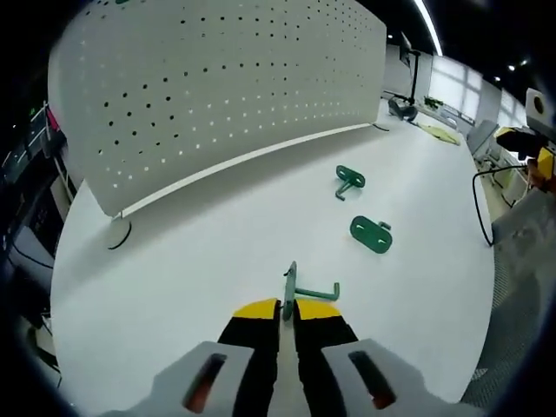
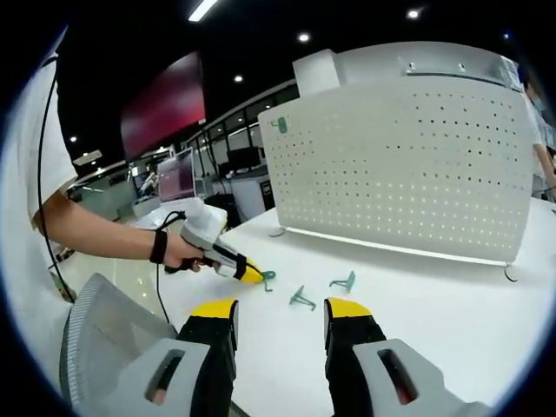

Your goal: Insert the hook assembly into the mounting plate slot until the hook locks in place.

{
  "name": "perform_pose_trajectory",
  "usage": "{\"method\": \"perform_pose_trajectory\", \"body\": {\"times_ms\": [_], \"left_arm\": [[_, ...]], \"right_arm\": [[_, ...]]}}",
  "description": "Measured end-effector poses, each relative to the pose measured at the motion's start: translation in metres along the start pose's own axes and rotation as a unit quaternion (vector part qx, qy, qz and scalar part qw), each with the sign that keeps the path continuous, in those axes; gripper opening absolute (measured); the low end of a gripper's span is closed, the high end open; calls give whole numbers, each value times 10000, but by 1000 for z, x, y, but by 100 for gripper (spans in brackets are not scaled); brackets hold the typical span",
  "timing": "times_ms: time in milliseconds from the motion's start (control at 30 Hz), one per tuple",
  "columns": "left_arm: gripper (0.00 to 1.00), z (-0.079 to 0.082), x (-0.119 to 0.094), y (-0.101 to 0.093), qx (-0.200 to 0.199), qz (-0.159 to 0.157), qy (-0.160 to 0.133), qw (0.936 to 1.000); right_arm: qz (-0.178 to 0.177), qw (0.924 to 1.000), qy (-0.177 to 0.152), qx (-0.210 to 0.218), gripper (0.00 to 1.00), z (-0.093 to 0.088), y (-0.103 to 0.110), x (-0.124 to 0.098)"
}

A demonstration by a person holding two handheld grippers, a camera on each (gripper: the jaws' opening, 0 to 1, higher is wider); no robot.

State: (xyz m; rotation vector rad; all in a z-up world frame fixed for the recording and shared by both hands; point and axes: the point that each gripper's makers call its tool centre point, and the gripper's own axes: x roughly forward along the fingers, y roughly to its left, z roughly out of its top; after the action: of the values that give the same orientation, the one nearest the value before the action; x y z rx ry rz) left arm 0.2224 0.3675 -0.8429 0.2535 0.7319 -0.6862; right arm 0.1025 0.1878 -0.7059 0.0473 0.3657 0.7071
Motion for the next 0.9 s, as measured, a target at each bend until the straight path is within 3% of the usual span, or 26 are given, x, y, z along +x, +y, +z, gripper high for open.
{"method": "perform_pose_trajectory", "body": {"times_ms": [167, 300, 500, 800, 867, 900], "left_arm": [[4, -2, -2, -2, -282, -78, -33, 9996], [4, 3, -5, -6, -711, -142, -245, 9971], [3, 9, -10, -11, -994, -202, -428, 9939], [3, 26, -25, -25, -1769, -368, -885, 9796], [3, 34, -29, -31, -1968, -477, -1074, 9734], [3, 35, -31, -32, -1950, -465, -1075, 9738]], "right_arm": [[40, 10000, 8, -27, 40, 1, 2, 1], [72, 10000, 8, -35, 40, 2, 3, 2], [129, 9999, -22, -48, 40, 3, 6, 3], [235, 9996, -90, -86, 39, 7, 10, 4], [247, 9996, -88, -69, 39, 7, 11, 4], [260, 9996, -113, -53, 39, 8, 12, 4]]}}
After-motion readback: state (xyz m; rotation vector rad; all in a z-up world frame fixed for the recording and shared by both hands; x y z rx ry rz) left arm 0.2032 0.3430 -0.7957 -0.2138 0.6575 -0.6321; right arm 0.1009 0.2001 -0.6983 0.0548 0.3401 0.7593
